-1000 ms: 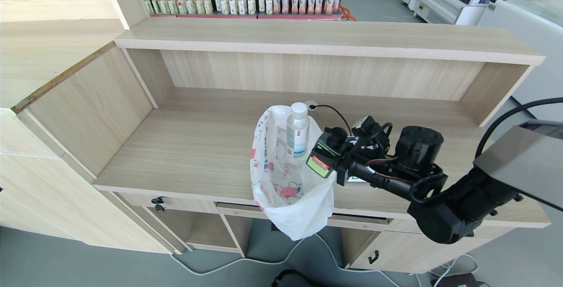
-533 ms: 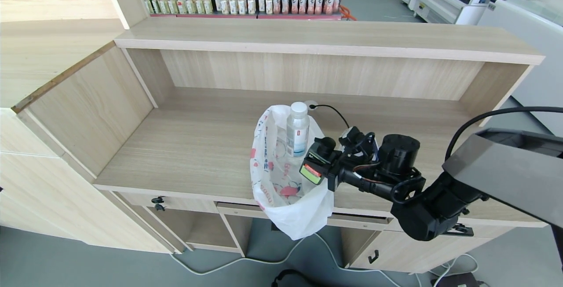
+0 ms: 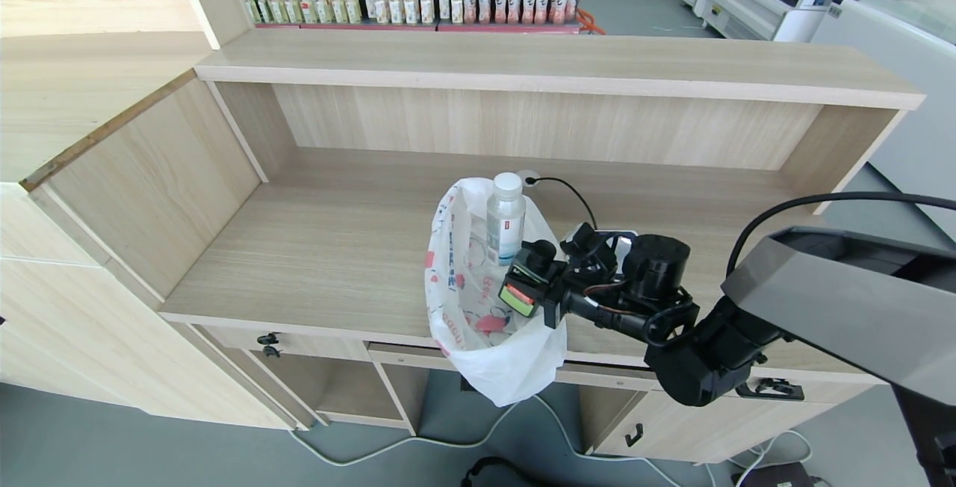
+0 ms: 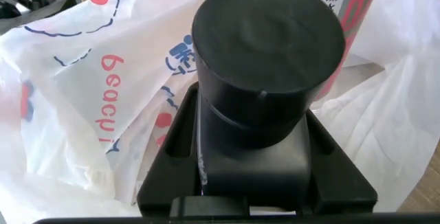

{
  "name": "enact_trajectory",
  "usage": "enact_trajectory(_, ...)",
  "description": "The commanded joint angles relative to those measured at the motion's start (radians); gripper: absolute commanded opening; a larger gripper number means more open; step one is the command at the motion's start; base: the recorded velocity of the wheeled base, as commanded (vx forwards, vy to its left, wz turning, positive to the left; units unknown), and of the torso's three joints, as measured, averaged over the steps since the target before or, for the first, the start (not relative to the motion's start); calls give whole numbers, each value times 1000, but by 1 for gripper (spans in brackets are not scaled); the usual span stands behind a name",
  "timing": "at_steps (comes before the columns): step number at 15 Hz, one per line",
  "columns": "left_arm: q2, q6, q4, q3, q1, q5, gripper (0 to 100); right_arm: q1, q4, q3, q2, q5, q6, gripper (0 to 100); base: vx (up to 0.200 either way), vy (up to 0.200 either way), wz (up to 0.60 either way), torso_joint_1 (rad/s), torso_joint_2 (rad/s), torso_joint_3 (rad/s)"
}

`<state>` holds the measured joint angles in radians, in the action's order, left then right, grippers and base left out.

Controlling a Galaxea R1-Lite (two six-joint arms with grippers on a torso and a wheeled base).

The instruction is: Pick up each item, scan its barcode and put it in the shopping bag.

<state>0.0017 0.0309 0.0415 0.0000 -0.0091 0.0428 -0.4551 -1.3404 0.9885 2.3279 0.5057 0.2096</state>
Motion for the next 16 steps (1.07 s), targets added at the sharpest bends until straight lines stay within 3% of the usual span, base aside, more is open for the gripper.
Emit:
enact_trajectory(1,0,0,0,0,0,0,100,-2,0,4,24,0,1,0,0,0,0,0,0,0)
enact_trajectory(16,0,0,0,0,0,0,100,-7,30,7,22,5,1,0,0,0,0,0,0,0)
